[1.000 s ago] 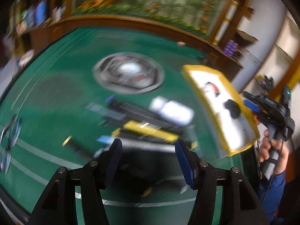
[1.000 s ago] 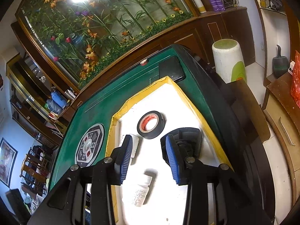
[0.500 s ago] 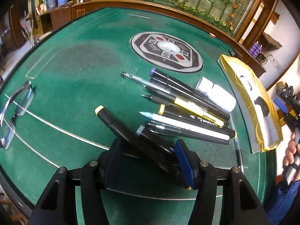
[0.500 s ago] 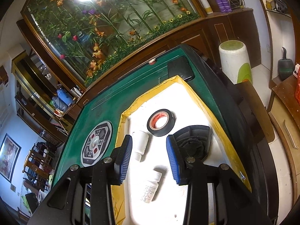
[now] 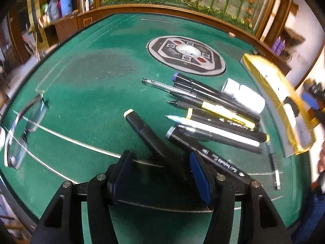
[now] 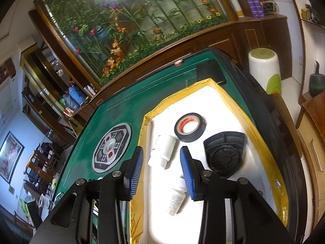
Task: Organize rigid objects
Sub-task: 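Grasp a black marker with the left tool while the right tool grasps a clear pen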
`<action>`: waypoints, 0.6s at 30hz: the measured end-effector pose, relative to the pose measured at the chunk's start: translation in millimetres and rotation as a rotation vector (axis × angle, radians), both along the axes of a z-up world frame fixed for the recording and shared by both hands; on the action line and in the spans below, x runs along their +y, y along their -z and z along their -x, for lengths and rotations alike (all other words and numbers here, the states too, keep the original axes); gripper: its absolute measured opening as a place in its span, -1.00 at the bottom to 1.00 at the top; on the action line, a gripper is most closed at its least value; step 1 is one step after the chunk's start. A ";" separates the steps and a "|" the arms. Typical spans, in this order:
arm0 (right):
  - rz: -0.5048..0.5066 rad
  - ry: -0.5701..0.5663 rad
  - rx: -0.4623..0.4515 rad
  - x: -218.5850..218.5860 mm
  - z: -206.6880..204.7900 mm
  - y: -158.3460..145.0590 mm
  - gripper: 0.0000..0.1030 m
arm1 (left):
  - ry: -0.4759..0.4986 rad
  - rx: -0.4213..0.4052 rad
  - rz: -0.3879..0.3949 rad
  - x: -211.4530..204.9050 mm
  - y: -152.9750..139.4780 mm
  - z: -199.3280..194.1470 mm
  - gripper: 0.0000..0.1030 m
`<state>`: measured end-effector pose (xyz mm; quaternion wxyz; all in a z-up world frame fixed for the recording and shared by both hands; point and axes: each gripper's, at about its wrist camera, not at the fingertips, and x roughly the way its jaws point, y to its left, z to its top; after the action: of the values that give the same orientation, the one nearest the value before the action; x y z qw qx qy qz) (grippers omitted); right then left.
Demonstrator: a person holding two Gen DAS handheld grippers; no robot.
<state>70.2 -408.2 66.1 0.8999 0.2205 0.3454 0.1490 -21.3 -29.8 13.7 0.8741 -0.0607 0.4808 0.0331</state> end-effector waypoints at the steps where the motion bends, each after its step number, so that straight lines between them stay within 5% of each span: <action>1: 0.007 -0.016 -0.007 4.0 0.8 -0.8 -0.30 | 0.009 0.001 -0.041 -4.4 1.4 -0.4 0.22; 4: 0.030 -0.075 -0.028 16.3 4.5 -3.7 -0.30 | 0.044 -0.018 -0.079 -8.8 1.7 3.1 0.00; 6: 0.058 -0.133 -0.052 31.0 9.5 -5.8 -0.30 | 0.052 -0.021 -0.082 -3.9 0.2 5.2 -0.32; 12: 0.101 -0.382 -0.001 91.9 42.9 7.9 -0.42 | 0.063 -0.057 -0.064 5.2 1.2 12.0 -0.38; 14: 0.213 -0.407 0.024 114.0 61.8 17.4 -0.63 | 0.066 -0.068 -0.076 2.9 1.7 13.2 -0.38; 18: 0.286 -0.431 0.083 133.2 84.0 32.6 -0.65 | 0.083 -0.083 -0.076 3.2 2.5 13.1 -0.38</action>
<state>-13.9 -275.1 33.5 0.8546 0.0182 0.4384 0.2777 -34.4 -26.6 11.2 0.8956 -0.0090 0.4446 0.0125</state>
